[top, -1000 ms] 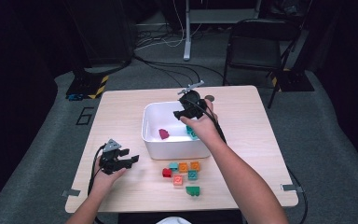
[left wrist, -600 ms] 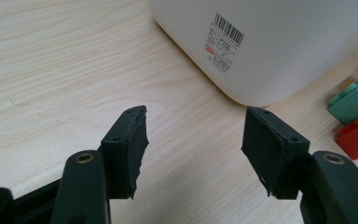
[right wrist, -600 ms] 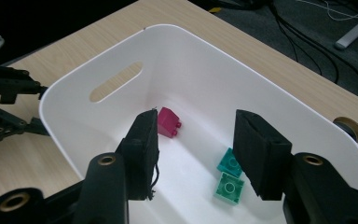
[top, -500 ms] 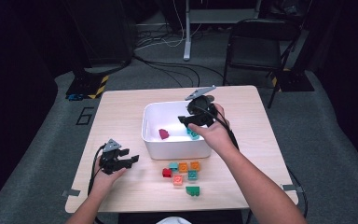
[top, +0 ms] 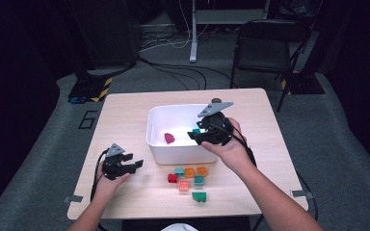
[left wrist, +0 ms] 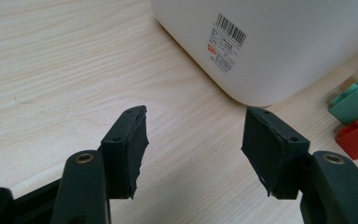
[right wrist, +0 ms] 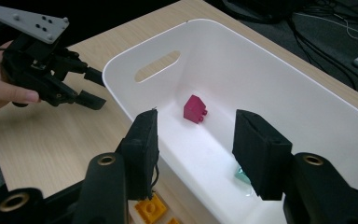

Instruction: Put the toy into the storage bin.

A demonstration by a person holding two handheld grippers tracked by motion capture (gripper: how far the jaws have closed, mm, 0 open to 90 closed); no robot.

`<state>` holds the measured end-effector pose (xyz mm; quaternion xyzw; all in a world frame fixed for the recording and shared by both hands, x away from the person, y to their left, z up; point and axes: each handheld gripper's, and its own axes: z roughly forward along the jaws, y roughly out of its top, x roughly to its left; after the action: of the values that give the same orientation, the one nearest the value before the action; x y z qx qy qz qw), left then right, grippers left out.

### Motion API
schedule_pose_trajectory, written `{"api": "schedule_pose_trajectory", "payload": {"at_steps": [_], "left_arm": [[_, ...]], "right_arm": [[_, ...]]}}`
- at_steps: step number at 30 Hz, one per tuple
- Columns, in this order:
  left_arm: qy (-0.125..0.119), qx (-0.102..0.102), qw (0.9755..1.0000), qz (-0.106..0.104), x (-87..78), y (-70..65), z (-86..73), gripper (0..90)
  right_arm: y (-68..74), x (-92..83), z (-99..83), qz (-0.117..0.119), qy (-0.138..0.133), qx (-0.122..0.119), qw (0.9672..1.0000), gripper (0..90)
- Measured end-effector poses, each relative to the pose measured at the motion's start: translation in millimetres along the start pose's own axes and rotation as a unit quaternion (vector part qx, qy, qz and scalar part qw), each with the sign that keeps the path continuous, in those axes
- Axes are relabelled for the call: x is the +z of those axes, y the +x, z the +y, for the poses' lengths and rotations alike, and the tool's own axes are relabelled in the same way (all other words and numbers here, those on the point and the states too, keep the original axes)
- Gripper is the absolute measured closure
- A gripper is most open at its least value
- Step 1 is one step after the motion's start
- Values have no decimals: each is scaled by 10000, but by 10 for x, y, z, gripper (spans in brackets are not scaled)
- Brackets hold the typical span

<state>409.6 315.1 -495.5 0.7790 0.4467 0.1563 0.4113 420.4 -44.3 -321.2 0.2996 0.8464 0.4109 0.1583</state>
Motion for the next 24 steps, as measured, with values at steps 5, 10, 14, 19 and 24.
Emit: {"api": "schedule_pose_trajectory", "payload": {"at_steps": [5,10,14,19,24], "left_arm": [[-5,-5,10000,2,1,1,1,400],[4,-1,10000,1,3,-5,2,400],[-3,-4,10000,9,-1,-6,1,400],[1,-9,10000,3,0,-5,-3,400],[-8,-14,10000,7,-3,-4,-3,401]], "right_arm": [[79,-142,-121,36,-162,-47,9999,495],[137,-202,-247,54,-197,-97,9997,495],[190,-208,-352,84,-202,-145,9997,495],[273,-180,-509,217,-263,-184,9992,495],[327,-107,-678,311,-214,-195,9991,495]]}}
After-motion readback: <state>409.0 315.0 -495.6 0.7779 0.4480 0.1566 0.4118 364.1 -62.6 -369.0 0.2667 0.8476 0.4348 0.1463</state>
